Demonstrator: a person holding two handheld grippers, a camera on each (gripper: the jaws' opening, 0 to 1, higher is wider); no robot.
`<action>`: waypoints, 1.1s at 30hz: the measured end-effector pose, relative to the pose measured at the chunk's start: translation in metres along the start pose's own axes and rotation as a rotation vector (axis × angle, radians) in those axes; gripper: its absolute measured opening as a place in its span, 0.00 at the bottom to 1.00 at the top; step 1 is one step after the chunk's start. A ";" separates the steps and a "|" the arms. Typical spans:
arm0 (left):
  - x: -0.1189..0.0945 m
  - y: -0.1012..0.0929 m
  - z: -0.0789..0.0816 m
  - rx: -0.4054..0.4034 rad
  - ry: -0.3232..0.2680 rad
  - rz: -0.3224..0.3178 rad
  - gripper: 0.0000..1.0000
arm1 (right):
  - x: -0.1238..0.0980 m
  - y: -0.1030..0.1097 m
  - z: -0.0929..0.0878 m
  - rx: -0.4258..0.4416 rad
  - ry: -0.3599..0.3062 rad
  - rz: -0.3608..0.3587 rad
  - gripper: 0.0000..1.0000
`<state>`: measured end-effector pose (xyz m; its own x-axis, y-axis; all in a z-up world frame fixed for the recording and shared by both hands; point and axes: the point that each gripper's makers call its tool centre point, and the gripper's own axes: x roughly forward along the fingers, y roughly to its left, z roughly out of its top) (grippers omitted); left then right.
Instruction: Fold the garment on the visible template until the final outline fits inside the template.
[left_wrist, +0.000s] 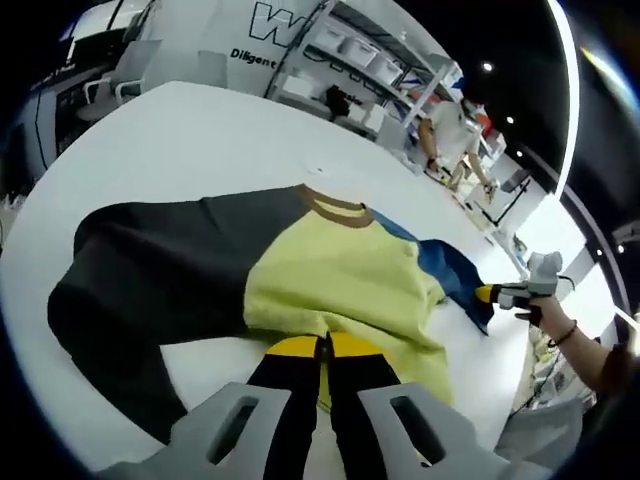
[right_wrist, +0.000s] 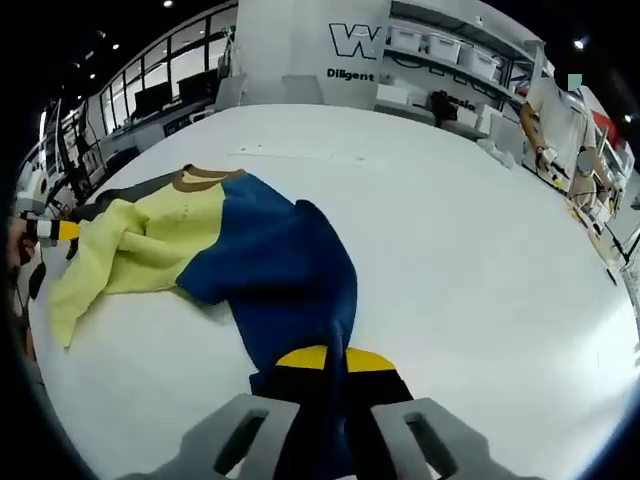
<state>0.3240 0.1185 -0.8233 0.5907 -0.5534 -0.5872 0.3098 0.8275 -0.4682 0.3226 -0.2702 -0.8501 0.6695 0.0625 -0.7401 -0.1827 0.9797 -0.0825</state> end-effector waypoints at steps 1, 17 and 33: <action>-0.001 0.003 0.001 0.000 0.000 0.001 0.00 | 0.001 -0.002 0.000 -0.002 0.002 -0.001 0.00; -0.020 0.041 0.015 0.118 0.027 0.127 0.00 | 0.008 -0.034 0.012 -0.074 0.038 -0.030 0.00; -0.021 0.071 0.022 0.208 0.028 0.276 0.00 | 0.007 -0.061 0.012 -0.041 0.050 -0.083 0.00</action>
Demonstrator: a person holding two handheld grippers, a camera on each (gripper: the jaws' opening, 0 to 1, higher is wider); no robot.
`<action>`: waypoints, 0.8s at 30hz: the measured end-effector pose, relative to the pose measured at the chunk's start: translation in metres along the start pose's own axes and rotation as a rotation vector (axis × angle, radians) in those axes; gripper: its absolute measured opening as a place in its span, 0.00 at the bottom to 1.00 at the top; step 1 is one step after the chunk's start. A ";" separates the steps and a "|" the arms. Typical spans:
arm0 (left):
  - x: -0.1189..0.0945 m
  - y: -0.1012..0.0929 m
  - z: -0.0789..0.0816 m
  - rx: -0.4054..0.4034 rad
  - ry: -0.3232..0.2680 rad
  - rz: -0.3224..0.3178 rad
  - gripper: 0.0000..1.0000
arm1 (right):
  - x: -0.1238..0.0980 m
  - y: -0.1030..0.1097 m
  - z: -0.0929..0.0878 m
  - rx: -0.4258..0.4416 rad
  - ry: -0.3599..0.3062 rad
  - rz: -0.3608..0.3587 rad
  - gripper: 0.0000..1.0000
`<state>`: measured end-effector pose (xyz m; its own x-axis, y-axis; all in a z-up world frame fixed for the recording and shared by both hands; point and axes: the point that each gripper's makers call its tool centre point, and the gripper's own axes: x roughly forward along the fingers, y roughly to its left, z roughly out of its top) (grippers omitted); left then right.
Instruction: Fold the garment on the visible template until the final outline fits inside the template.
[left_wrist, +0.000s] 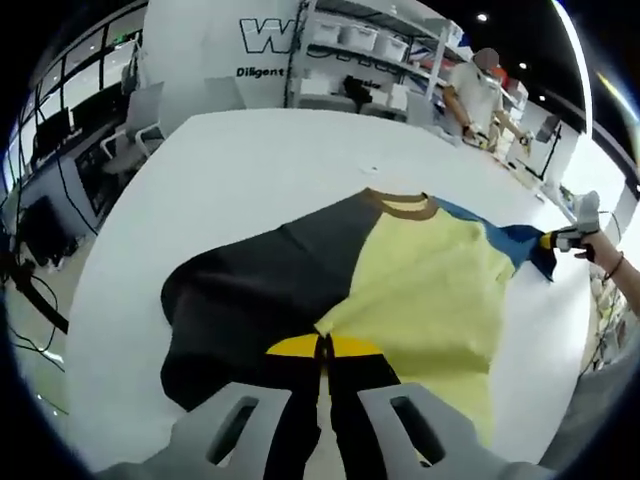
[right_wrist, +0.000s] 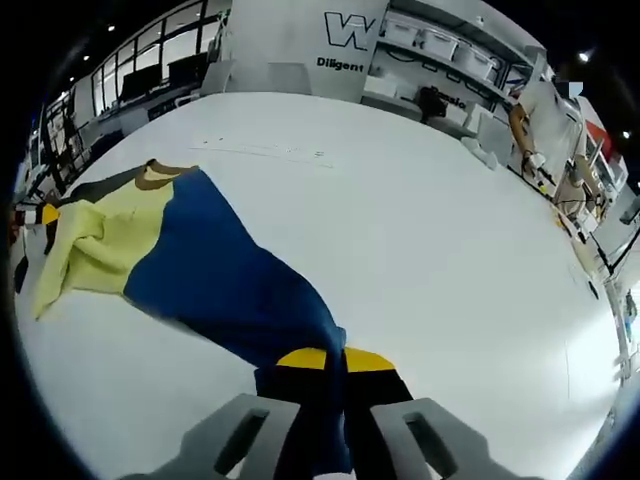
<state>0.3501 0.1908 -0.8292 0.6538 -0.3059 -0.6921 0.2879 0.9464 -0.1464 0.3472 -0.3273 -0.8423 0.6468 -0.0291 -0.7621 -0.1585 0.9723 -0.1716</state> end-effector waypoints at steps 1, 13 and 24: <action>0.000 0.002 -0.001 -0.004 0.005 0.001 0.00 | 0.001 -0.001 0.000 -0.002 0.000 -0.002 0.00; -0.002 0.018 -0.003 0.017 0.026 0.058 0.00 | 0.006 -0.013 0.003 0.005 -0.010 -0.040 0.00; -0.005 -0.002 -0.020 -0.220 0.035 -0.032 0.22 | -0.012 -0.004 0.014 0.334 -0.135 -0.041 0.22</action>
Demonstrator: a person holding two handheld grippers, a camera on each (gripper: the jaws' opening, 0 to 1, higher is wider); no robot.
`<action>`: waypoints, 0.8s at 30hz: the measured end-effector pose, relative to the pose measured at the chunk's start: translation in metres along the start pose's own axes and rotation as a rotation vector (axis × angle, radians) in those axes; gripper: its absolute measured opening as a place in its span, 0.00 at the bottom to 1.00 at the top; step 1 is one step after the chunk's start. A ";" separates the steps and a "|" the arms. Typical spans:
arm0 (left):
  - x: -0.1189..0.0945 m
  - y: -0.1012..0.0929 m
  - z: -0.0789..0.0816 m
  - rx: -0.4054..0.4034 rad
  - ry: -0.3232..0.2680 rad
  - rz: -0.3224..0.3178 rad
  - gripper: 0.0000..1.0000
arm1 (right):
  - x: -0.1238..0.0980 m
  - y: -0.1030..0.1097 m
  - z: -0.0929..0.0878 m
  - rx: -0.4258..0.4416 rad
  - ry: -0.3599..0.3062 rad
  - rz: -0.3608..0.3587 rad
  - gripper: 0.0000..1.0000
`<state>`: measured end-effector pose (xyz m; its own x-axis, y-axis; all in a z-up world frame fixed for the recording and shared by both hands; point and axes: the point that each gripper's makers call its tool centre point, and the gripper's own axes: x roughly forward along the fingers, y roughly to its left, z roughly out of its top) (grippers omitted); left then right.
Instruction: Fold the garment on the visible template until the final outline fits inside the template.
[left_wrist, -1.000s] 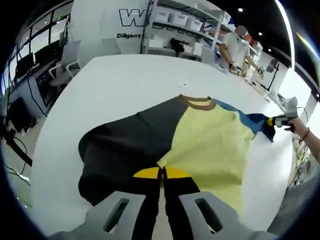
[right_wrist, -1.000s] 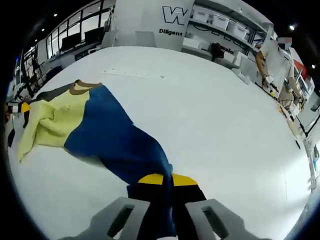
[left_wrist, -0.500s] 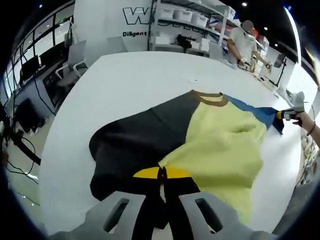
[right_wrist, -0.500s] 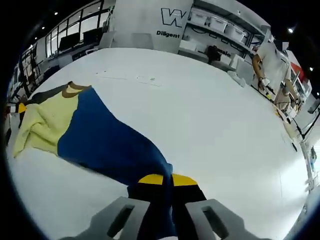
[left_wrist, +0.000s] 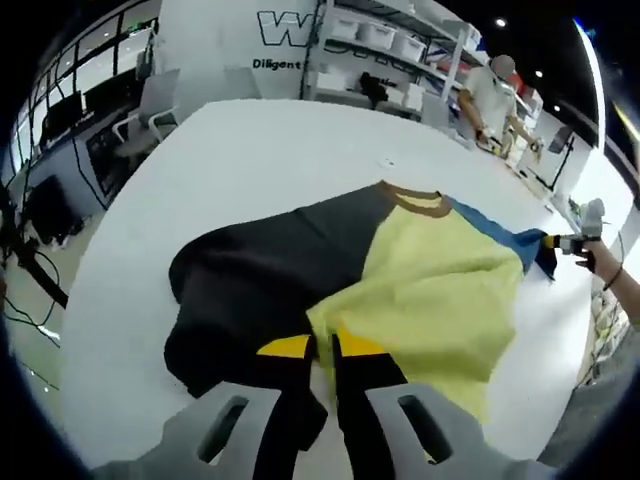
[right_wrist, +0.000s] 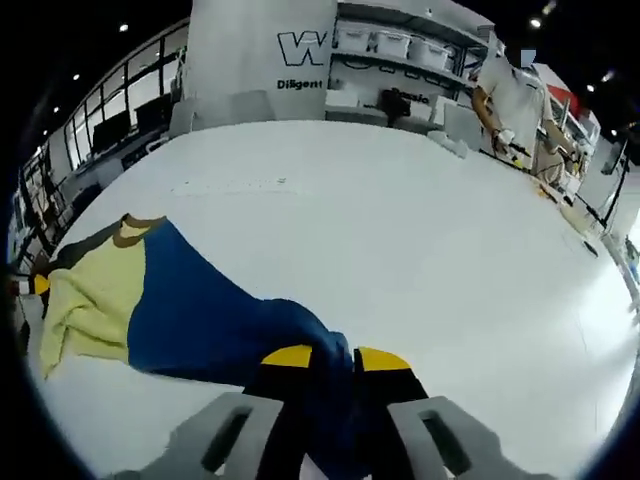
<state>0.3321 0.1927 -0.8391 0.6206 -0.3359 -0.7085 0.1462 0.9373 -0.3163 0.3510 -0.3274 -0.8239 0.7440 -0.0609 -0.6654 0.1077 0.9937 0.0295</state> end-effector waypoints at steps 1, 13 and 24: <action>-0.001 -0.004 0.000 -0.028 -0.002 -0.024 0.31 | -0.003 0.004 0.001 0.018 -0.014 0.015 0.30; -0.026 -0.015 -0.006 0.141 -0.026 0.035 0.56 | -0.026 0.060 0.005 0.016 -0.068 0.111 0.70; -0.037 -0.027 -0.012 0.215 -0.045 0.019 0.84 | -0.029 0.121 -0.005 -0.011 -0.018 0.221 0.98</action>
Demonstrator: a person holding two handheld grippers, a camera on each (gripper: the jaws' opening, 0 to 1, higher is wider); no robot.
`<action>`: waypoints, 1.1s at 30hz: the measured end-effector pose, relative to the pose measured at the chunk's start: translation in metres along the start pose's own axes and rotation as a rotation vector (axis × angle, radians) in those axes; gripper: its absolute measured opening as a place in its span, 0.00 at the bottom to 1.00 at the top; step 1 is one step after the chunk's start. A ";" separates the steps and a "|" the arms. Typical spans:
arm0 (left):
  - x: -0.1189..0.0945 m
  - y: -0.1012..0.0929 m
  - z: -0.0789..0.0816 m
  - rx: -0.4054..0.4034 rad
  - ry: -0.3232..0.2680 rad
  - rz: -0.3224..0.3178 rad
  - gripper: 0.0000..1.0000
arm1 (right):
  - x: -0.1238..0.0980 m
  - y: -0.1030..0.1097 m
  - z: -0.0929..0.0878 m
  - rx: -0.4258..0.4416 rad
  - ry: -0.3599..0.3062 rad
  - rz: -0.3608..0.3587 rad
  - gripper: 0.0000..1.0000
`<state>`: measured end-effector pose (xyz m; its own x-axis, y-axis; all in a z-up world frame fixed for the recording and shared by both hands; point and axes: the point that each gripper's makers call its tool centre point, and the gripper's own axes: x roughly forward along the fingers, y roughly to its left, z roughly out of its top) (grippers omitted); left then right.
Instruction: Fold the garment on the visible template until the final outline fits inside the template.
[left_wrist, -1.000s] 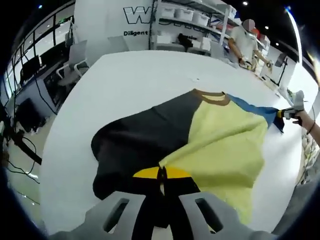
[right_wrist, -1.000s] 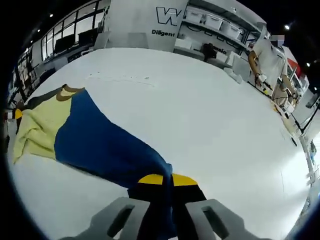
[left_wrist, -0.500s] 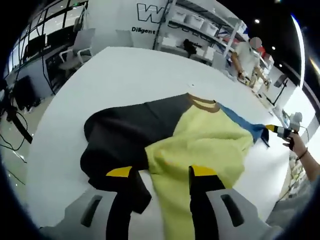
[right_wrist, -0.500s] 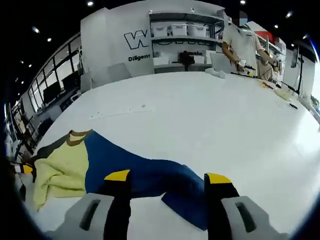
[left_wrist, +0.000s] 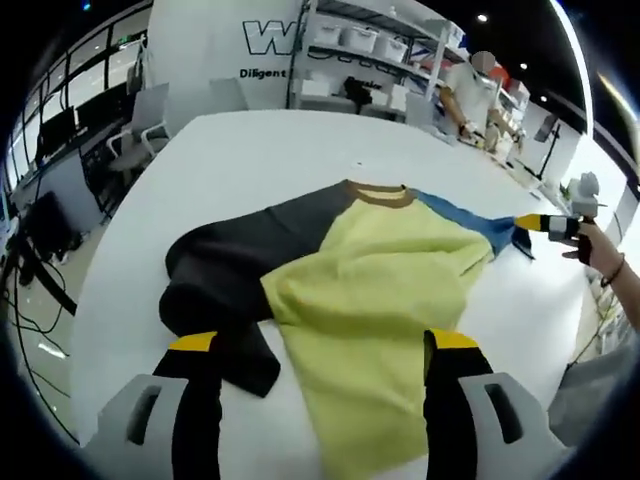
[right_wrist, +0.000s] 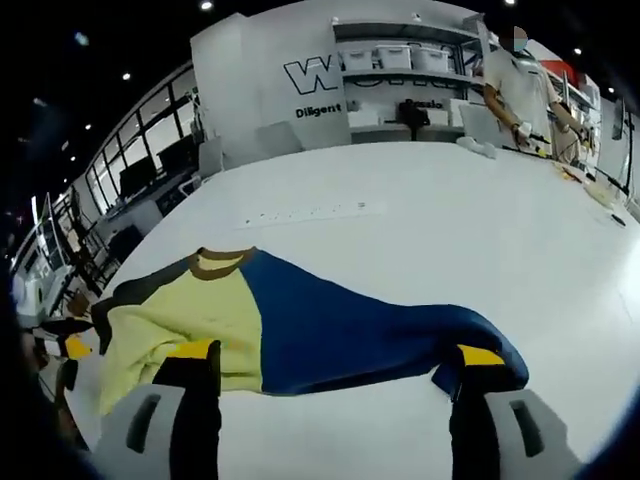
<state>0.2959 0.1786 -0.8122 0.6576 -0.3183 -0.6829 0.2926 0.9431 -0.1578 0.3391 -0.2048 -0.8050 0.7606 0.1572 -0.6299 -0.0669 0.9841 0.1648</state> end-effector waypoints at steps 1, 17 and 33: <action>-0.002 -0.002 0.002 0.007 -0.012 -0.005 0.87 | 0.001 0.009 -0.001 -0.003 0.002 0.016 0.99; -0.022 -0.025 -0.020 0.089 0.032 -0.060 0.99 | 0.009 0.093 -0.047 -0.090 0.090 0.183 0.99; -0.031 -0.036 -0.046 0.061 0.066 -0.053 0.90 | 0.010 0.172 -0.081 -0.171 0.065 0.333 0.77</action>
<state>0.2332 0.1589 -0.8187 0.5933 -0.3583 -0.7208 0.3687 0.9170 -0.1524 0.2829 -0.0268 -0.8443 0.6371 0.4699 -0.6110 -0.4142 0.8772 0.2429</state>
